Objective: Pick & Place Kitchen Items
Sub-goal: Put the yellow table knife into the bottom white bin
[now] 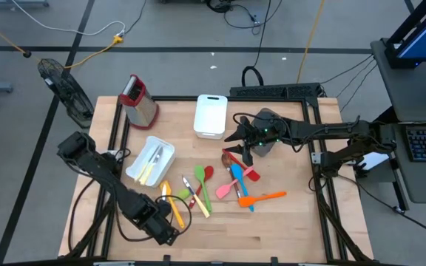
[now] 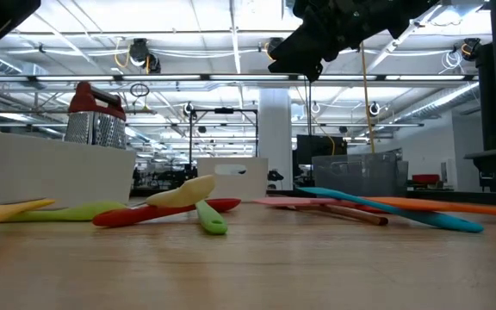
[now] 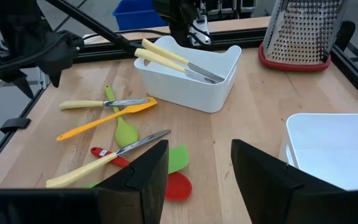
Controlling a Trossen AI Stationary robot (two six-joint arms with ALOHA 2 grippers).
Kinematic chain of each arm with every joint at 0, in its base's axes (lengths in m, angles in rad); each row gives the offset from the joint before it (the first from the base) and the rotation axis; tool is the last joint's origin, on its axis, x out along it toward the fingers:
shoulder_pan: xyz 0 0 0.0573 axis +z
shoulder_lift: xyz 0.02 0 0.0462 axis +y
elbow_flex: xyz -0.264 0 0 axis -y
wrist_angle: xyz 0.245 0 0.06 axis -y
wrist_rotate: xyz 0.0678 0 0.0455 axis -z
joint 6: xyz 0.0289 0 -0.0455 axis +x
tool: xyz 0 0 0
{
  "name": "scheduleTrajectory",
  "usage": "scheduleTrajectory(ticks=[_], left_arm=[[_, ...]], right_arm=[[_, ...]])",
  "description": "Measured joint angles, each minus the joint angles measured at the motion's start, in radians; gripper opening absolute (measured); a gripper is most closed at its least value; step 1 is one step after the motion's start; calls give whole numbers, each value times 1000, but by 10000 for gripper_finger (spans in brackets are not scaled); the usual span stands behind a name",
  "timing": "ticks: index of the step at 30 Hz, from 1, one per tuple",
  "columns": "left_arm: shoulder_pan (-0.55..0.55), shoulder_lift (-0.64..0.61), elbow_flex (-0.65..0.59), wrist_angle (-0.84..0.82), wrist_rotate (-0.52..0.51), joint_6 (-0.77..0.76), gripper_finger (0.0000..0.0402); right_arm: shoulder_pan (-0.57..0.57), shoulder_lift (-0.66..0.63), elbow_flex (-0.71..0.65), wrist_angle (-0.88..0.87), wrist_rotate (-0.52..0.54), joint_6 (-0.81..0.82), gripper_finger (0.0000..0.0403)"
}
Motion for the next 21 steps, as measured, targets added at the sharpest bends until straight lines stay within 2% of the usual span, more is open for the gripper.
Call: scheduleTrajectory(ticks=[3, 13, 21], left_arm=[[-8, -1, 0, 1, -31, 7, 246], [-13, -2, 0, 7, -34, 115, 246], [-14, -2, -11, -6, -38, 40, 246]], right_arm=[[0, 0, 0, 0, 0, 0, 167], [0, 0, 0, 0, 0, 0, 167], [0, 0, 0, 0, 0, 0, 167]])
